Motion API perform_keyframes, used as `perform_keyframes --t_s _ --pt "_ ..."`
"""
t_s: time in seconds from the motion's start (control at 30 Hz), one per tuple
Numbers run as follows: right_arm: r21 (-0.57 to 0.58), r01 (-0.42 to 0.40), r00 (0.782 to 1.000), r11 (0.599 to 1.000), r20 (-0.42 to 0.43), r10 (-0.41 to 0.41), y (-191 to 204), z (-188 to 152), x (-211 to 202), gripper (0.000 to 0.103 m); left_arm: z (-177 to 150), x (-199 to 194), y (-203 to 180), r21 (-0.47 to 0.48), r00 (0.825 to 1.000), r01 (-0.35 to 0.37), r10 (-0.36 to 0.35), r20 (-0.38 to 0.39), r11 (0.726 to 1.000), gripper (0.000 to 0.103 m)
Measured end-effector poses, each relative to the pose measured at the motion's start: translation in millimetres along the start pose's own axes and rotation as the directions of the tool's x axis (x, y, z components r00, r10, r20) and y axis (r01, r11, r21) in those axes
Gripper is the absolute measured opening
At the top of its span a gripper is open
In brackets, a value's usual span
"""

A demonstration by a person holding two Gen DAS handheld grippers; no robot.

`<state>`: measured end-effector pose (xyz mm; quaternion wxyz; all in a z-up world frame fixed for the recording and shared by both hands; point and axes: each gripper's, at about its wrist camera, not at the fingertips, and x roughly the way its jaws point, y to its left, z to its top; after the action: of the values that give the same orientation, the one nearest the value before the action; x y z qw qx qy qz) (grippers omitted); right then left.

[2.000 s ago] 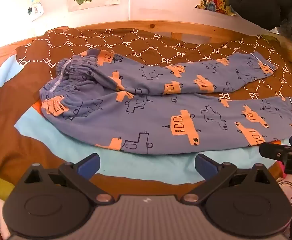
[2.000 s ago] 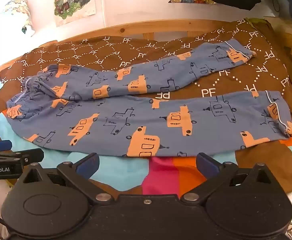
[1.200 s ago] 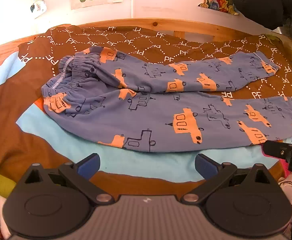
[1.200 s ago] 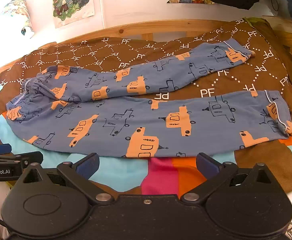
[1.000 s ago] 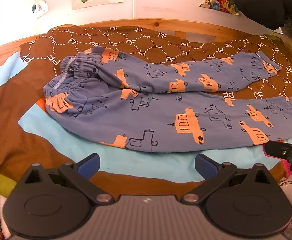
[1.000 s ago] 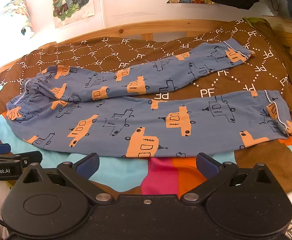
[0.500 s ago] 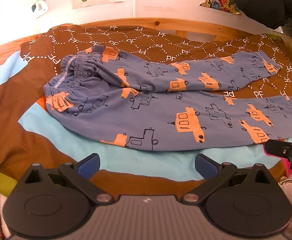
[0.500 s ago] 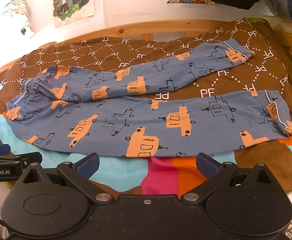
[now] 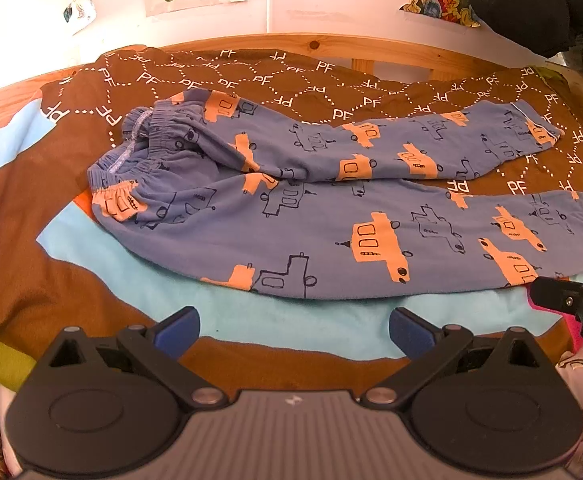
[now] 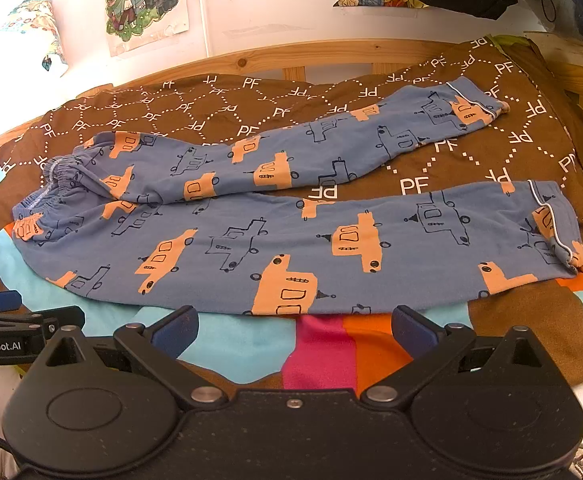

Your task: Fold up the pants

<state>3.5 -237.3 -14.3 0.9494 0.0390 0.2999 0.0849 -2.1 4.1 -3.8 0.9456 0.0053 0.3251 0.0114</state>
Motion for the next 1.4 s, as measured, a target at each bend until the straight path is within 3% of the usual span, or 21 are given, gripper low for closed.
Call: perform_keyframes --t_s 0.83,1.17,1.4 --pt "0.0 -0.002 1.0 1.0 0.006 0.002 0 0 0 0.102 -1 1 1 -0.003 1.0 0.004 -0.004 -0.004 1.0 0.103" --pt "-0.031 -0.007 0.998 0.999 0.062 0.009 4 4 -6 0.102 12 0 -1 0.021 0.999 -0.001 0.0 0.034 1.0 0.103" --pt "-0.068 -0.043 0.986 0.997 0.158 0.053 2 19 -16 0.102 41 6 7 -0.026 0.992 0.087 -0.084 0.096 0.996 0.103"
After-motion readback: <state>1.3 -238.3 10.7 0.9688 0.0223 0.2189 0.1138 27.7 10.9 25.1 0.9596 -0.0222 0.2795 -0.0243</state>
